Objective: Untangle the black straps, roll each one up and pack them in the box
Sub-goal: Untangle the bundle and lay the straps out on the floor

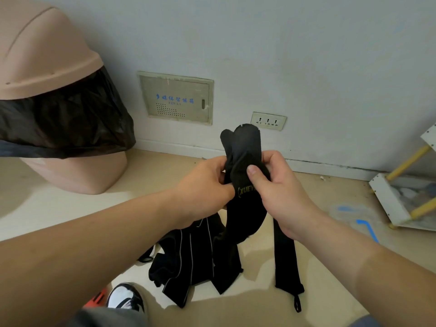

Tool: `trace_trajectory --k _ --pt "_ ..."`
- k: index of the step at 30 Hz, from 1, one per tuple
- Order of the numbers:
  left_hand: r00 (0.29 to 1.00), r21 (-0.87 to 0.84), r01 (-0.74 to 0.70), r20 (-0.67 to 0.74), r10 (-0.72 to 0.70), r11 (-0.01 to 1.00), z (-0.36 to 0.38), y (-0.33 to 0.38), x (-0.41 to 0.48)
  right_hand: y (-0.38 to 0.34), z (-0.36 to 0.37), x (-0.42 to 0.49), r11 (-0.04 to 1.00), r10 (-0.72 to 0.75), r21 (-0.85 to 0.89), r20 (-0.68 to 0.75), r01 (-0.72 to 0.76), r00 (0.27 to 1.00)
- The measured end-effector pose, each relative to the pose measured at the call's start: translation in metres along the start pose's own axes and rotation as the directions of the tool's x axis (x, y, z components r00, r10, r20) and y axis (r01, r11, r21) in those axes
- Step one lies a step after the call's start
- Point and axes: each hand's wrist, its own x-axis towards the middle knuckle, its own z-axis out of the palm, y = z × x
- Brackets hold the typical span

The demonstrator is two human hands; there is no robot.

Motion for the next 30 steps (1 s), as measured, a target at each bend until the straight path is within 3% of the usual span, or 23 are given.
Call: trace_trajectory --k 5,10,16,20,22,26,28,30 --pt "0.997 0.021 0.05 0.051 -0.051 0.999 0.002 0.001 -0.004 0.0 -0.003 -0.002 0.998 0.027 -0.061 0.039 -0.025 0.999" --pt "0.995 0.069 0.025 0.092 -0.031 0.997 0.002 0.001 -0.005 0.003 -0.001 -0.002 1.0 0.022 0.008 0.027 -0.022 0.999" --pt "0.972 0.143 0.115 0.187 -0.141 0.983 -0.002 0.009 -0.007 0.005 0.003 -0.004 0.981 0.008 -0.194 0.019 -0.004 1.0" --pt "0.966 0.081 0.155 0.198 -0.169 0.985 0.001 0.008 -0.007 -0.003 0.005 -0.006 0.94 -0.046 -0.337 0.039 0.057 0.998" --pt "0.973 0.06 0.14 0.176 -0.148 0.988 0.003 0.004 -0.007 -0.007 0.005 -0.003 0.969 -0.038 -0.245 -0.056 0.023 0.998" --pt "0.947 0.053 0.211 0.237 -0.218 0.976 0.007 -0.01 -0.012 -0.018 -0.002 0.011 0.98 0.122 0.182 -0.231 -0.08 0.965" --pt "0.949 0.056 0.206 0.232 -0.214 0.977 0.011 -0.015 -0.011 -0.019 -0.01 0.019 0.946 0.176 0.309 -0.237 -0.098 0.956" --pt "0.968 0.03 0.18 0.172 -0.182 0.983 0.015 -0.015 -0.007 -0.018 -0.015 0.025 0.9 0.236 0.405 -0.138 -0.163 0.962"
